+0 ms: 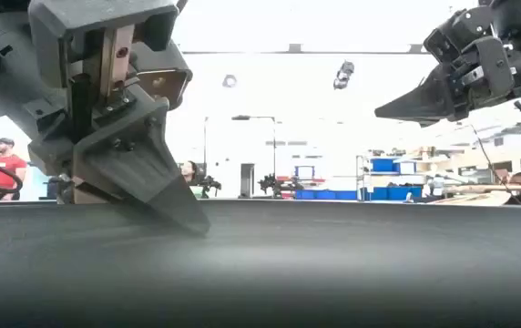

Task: Stack plastic plates
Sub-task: Stack the black plate on top of the violet plate

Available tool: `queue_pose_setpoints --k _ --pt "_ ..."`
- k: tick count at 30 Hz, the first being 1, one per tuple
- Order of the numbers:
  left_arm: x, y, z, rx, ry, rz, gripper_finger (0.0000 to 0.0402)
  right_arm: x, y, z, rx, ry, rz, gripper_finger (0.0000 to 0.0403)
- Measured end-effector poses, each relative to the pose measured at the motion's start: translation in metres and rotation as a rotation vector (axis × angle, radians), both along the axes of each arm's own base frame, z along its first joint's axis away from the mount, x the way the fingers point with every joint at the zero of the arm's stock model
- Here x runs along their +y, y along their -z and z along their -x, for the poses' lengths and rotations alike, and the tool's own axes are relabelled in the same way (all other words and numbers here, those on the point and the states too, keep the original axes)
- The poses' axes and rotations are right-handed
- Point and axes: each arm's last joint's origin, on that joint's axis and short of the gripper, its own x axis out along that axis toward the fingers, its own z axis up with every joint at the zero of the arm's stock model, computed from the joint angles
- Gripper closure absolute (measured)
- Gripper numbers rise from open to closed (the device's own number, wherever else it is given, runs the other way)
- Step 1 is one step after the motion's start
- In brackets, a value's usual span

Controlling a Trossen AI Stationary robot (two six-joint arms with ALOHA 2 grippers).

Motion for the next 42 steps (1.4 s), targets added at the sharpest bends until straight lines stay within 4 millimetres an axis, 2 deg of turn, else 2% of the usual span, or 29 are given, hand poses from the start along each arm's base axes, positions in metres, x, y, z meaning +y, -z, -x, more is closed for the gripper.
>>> queue_pose_setpoints --k 3,7,9,13,17,20,24,27,30,37,42 --pt "0.007 -0.010 -0.002 -0.001 0.024 -0.032 0.0384 0.000 -0.001 0.000 -0.003 0.003 0.000 0.0385" --pt "0.027 -0.041 -0.004 -0.024 0.028 -0.098 0.0386 0.000 -0.003 0.001 -0.017 0.004 -0.004 0.0385" --pt "0.044 -0.055 -0.005 -0.028 -0.021 -0.139 0.0386 -0.001 -0.005 0.002 -0.028 0.004 -0.007 0.0385" --pt "0.089 -0.076 -0.011 -0.047 -0.226 -0.226 0.0386 -0.001 -0.006 0.002 -0.038 0.005 -0.014 0.0385" --pt "0.138 -0.081 -0.024 -0.069 -0.413 -0.192 0.0386 -0.001 -0.006 0.002 -0.041 0.012 -0.050 0.0385" --pt "0.171 -0.073 -0.029 -0.064 -0.571 -0.130 0.0385 -0.001 -0.005 0.002 -0.037 0.014 -0.078 0.0385" --pt "0.200 -0.060 -0.032 -0.026 -0.683 -0.112 0.0383 0.000 -0.003 0.003 -0.020 -0.006 -0.094 0.0385" --pt "0.208 -0.055 -0.033 -0.010 -0.694 -0.082 0.0384 0.004 -0.001 0.003 -0.001 -0.046 -0.095 0.0385" --pt "0.208 -0.052 -0.034 0.001 -0.681 -0.070 0.0383 0.010 0.003 0.003 0.028 -0.085 -0.074 0.0385" --pt "0.195 -0.053 -0.035 0.013 -0.596 -0.079 0.0378 0.027 0.012 0.005 0.095 -0.181 -0.003 0.0379" --pt "0.191 -0.051 -0.033 0.044 -0.580 -0.075 0.0361 0.037 0.005 -0.003 0.308 -0.089 0.048 0.0352"
